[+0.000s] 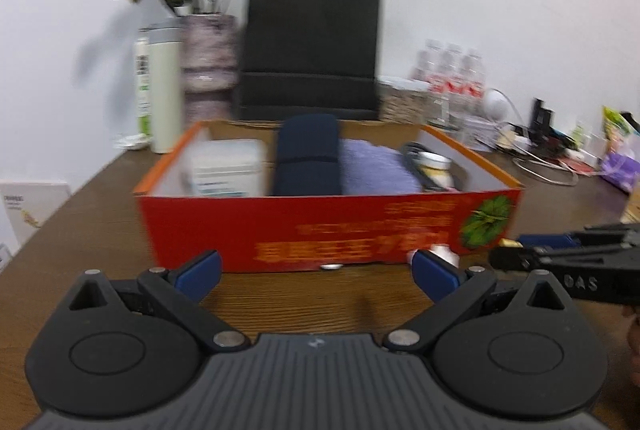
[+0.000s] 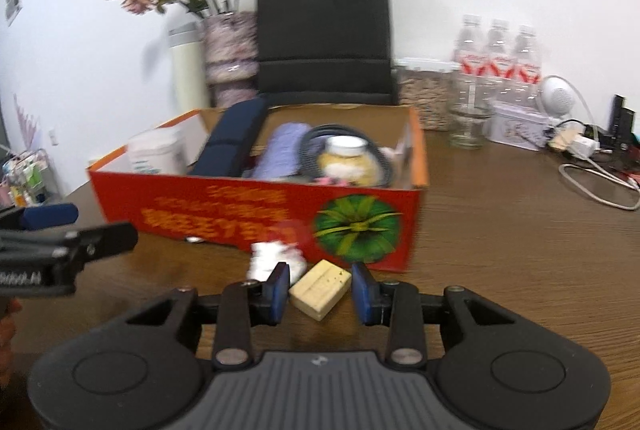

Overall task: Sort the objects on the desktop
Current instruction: 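Lower right gripper onto the yellow sponge block and close on it, then grasp crumpled white tissue with left gripper while right gripper holds sponge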

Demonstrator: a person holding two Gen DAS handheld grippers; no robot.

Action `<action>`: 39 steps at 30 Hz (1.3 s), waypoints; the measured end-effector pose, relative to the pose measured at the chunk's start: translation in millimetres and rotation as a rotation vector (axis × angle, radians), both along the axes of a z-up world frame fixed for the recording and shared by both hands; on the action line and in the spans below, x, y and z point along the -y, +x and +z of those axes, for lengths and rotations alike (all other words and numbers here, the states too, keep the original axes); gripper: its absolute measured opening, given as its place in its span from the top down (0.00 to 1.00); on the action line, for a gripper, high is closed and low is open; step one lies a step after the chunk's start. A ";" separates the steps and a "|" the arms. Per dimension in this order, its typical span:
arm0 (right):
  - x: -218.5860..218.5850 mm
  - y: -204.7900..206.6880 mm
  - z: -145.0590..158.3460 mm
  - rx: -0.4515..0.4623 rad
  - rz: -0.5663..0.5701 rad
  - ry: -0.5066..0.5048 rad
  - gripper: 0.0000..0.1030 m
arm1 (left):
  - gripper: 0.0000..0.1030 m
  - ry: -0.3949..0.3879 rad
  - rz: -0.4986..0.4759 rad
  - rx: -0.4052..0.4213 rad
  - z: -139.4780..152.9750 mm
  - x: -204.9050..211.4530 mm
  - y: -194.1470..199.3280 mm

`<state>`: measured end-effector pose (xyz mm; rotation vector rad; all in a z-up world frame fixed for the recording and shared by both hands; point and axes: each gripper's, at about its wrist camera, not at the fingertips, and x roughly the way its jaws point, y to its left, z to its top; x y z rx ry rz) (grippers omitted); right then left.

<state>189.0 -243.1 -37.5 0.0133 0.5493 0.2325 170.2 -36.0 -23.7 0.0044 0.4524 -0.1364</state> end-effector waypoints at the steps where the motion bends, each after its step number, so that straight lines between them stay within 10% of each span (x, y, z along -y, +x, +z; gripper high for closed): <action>1: 6.9 0.7 -0.1 0.004 -0.004 0.003 0.69 | 0.00 0.006 -0.014 -0.007 -0.5 9.3 2.5; 17: 76.4 23.4 -11.7 -0.026 -0.053 -0.003 0.69 | 0.00 0.055 0.053 -0.101 -18.2 95.4 47.4; 26: 76.8 19.3 -11.7 -0.018 -0.068 0.003 0.69 | 0.22 0.048 0.078 -0.135 -21.0 99.9 55.5; 34: 76.3 16.4 -10.2 -0.005 -0.076 0.005 0.69 | 0.71 0.061 0.063 -0.186 -26.1 104.0 59.1; 39: 75.4 14.2 -9.6 -0.001 -0.074 0.004 0.69 | 0.78 0.046 0.055 -0.181 -25.6 102.5 57.1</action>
